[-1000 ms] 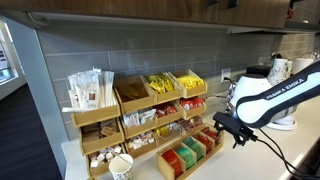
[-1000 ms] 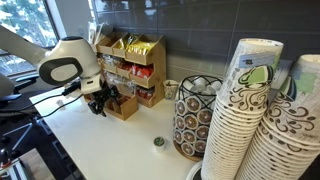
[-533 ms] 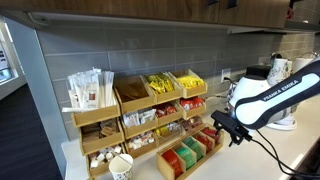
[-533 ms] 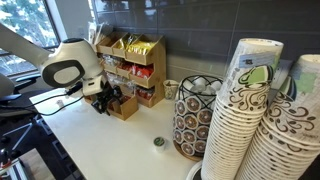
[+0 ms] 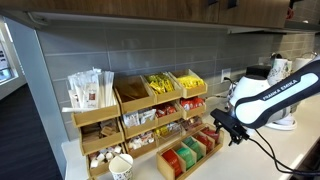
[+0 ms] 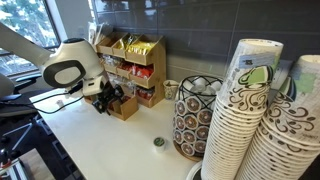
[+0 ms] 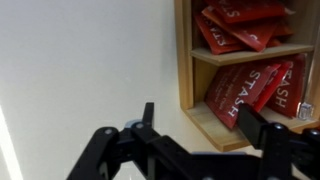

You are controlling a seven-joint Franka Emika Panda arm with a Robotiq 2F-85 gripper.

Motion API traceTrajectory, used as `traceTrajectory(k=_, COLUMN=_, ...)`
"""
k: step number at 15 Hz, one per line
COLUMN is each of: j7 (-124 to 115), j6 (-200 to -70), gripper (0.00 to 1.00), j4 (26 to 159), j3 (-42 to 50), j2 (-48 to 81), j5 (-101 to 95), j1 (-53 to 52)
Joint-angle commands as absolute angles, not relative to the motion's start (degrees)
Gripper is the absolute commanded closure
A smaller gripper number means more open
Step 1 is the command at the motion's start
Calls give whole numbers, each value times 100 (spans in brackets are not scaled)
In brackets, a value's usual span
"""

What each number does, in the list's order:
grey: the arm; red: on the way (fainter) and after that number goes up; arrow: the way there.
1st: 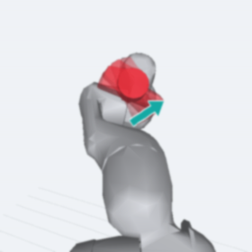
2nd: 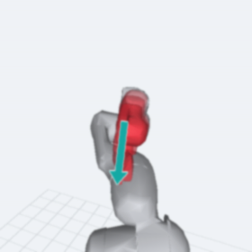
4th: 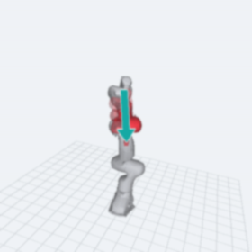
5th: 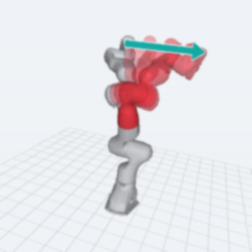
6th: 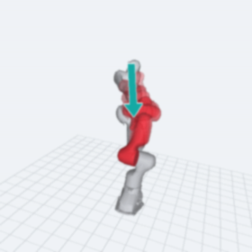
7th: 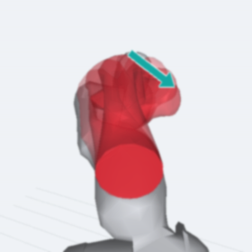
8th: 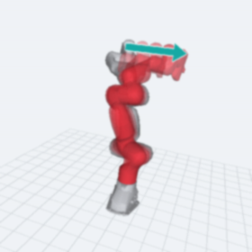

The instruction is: Remove a sachet from the far right rack of the stand alone snacks rack

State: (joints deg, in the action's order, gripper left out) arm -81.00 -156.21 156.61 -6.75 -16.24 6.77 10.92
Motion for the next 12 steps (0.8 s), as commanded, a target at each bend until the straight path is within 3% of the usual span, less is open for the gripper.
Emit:
traceTrajectory(k=1, j7=-8288, j6=-15731, gripper=12, j4=15659, j3=-579, j2=-1564, j5=726, j1=984)
traceTrajectory(k=8, j7=-8308, j6=-15680, gripper=10, j4=15660, j3=-540, j2=-1584, j5=763, j1=886)
traceTrajectory(k=11, j7=-8324, j6=-15646, gripper=17, j4=15653, j3=-542, j2=-1571, j5=733, j1=883)
traceTrajectory(k=12, j7=-8321, j6=-15643, gripper=24, j4=15648, j3=-538, j2=-1566, j5=732, j1=880)
